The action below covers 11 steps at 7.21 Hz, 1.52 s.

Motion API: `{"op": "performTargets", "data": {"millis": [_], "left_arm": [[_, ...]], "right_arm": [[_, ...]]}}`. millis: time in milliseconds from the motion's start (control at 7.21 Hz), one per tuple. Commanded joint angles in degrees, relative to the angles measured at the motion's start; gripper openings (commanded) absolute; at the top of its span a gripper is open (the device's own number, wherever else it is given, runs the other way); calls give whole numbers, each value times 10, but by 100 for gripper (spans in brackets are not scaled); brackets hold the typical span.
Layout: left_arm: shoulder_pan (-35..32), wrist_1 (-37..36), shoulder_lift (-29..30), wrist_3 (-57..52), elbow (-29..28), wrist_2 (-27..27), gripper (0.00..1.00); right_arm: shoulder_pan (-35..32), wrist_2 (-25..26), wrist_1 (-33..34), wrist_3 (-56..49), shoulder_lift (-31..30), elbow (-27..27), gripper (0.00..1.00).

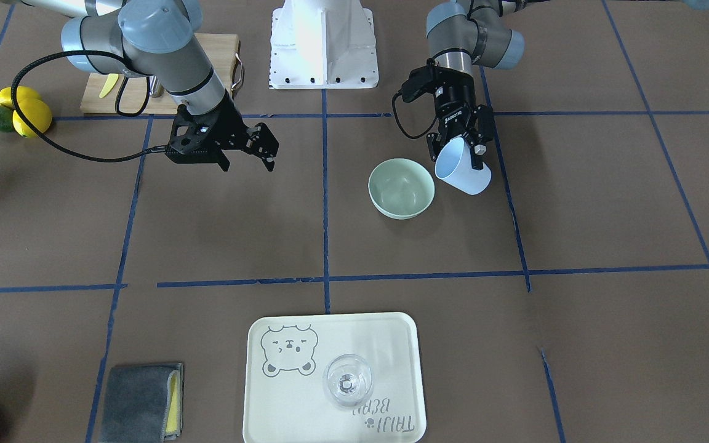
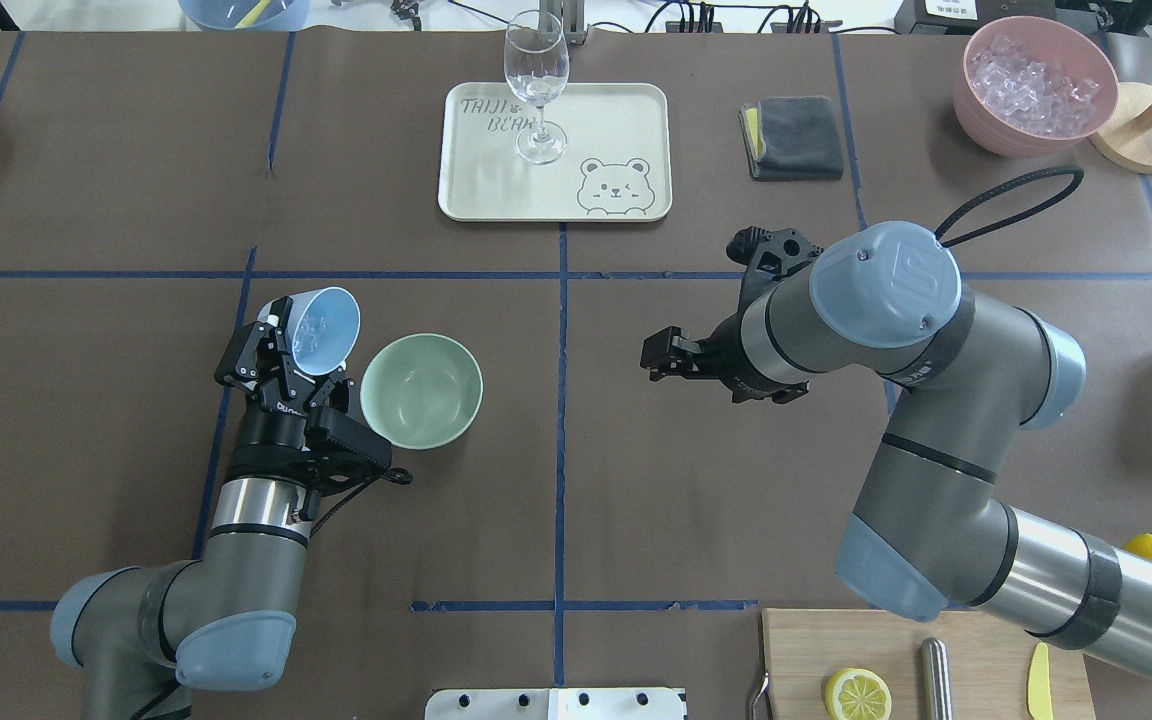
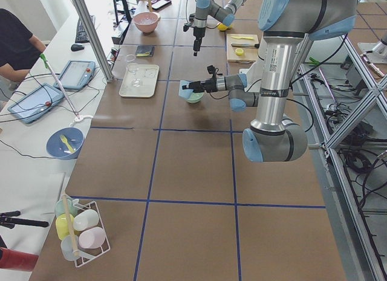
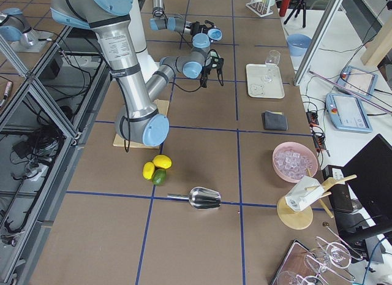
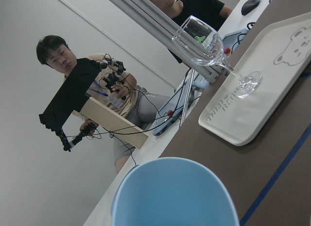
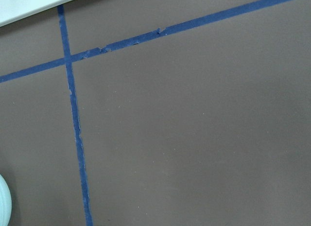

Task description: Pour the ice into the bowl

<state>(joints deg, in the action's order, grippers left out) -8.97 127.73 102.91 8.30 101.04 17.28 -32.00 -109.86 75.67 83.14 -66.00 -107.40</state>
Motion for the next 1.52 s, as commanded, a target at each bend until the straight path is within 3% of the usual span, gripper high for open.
{"op": "performTargets", "data": {"millis": [0,693,1386], "left_arm": [[6,0,1,-129,-8,-24,0],[11,-1,4,-343,-25,-66,0],[12,0,4,-479,-23,-106,0]], "right_arm": [[1,0,0,3,1,0,100],[1,1,-1,5,2,-1,100],[0,3,-1,5,2,0,100]]}}
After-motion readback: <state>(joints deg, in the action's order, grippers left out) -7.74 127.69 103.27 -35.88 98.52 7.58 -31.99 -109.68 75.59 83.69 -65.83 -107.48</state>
